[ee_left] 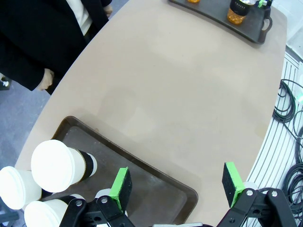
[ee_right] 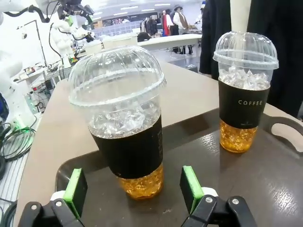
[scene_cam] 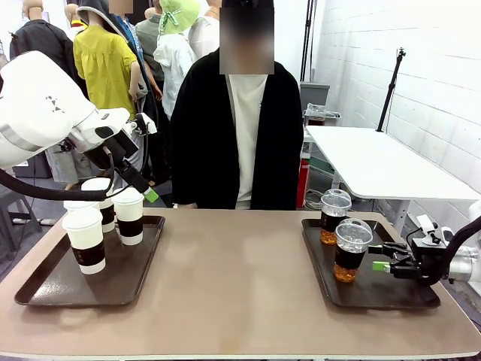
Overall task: Distribute the coffee onto the tray.
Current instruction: Pick up another iced Americano from the middle of the table and place it on the right Handle tray.
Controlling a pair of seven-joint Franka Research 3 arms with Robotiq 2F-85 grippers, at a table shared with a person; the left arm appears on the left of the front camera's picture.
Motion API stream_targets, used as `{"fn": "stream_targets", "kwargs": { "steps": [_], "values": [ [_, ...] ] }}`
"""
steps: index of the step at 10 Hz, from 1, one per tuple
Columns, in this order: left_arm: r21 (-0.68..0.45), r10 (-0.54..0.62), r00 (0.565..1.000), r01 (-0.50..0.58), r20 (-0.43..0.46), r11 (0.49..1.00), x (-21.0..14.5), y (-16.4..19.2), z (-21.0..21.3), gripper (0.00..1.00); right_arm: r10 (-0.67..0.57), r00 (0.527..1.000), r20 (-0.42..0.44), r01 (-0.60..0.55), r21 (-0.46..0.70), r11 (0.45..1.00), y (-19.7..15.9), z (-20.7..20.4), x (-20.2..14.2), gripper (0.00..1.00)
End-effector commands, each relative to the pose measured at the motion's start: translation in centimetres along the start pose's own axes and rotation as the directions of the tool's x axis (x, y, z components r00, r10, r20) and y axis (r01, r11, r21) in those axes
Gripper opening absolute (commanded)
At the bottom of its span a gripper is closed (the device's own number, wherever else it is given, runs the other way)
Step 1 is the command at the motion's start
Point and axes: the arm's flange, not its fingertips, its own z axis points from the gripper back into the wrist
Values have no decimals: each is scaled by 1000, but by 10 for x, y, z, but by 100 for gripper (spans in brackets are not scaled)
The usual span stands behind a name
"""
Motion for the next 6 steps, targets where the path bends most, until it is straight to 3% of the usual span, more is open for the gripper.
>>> {"fn": "stream_targets", "kwargs": {
  "steps": [1,2,6],
  "values": [
    [-15,-5,1000,6,6,1000,-2,1,2,100,13,997,-77,-4,103,995,8,-25,16,100],
    [-15,-5,1000,6,6,1000,-2,1,2,100,0,1000,0,0,0,1000,0,0,0,100],
    [-15,-5,1000,6,6,1000,-2,1,2,100,0,1000,0,0,0,1000,0,0,0,100]
  ]
}}
